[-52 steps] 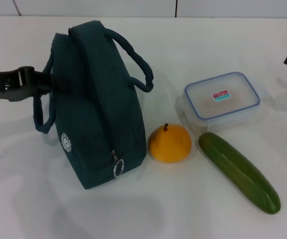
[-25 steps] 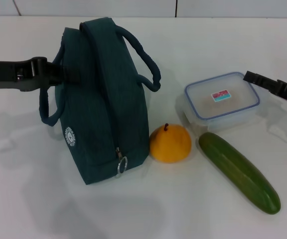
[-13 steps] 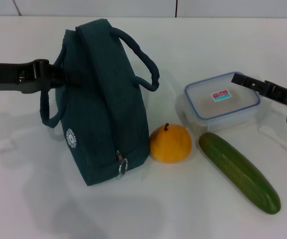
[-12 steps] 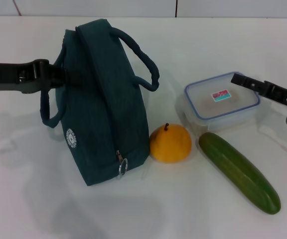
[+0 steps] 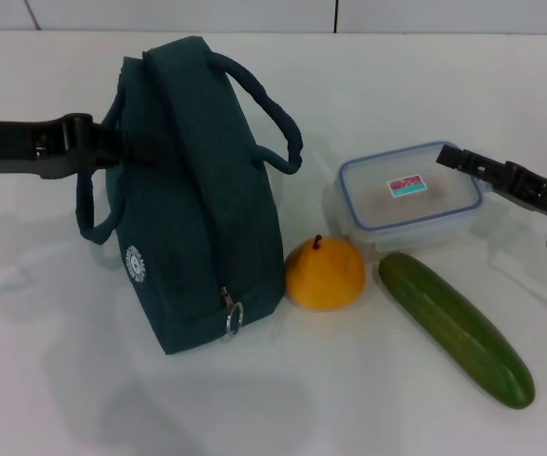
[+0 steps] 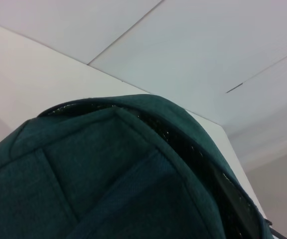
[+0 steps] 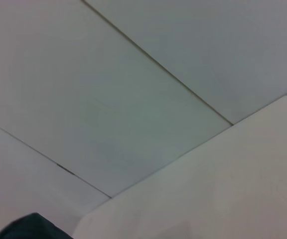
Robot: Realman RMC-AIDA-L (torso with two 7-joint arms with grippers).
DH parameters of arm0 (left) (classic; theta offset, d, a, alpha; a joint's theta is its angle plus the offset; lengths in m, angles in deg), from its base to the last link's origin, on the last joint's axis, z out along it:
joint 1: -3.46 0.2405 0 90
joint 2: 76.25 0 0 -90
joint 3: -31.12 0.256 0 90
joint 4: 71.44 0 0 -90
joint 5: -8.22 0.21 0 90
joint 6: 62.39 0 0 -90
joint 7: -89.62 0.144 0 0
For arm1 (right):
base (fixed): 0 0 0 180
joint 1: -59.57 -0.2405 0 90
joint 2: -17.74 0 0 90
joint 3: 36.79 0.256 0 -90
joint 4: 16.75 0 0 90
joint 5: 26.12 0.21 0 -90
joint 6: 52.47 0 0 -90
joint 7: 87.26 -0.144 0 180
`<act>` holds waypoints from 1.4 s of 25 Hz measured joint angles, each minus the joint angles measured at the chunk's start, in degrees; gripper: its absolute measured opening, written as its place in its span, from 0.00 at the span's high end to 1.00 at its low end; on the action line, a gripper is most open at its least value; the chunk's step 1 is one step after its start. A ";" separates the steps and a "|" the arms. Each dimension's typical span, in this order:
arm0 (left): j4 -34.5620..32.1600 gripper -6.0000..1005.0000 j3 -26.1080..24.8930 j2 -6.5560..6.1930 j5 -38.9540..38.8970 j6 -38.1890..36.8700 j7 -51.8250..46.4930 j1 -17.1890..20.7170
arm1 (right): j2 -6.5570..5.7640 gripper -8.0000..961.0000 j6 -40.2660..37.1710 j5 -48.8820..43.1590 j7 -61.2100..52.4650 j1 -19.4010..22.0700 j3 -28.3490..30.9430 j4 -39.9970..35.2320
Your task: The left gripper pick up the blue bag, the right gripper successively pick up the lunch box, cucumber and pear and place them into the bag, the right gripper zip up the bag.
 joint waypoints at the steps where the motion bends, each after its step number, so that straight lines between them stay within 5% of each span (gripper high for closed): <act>1: 0.00 0.94 0.00 -0.02 0.01 0.00 0.00 0.00 | -0.01 0.28 -0.47 0.19 -0.09 0.18 0.02 0.00; 35: 2.14 0.94 -0.01 -0.39 0.46 0.32 1.25 -1.67 | 0.35 0.46 -5.23 1.14 -4.49 -0.98 -0.57 0.86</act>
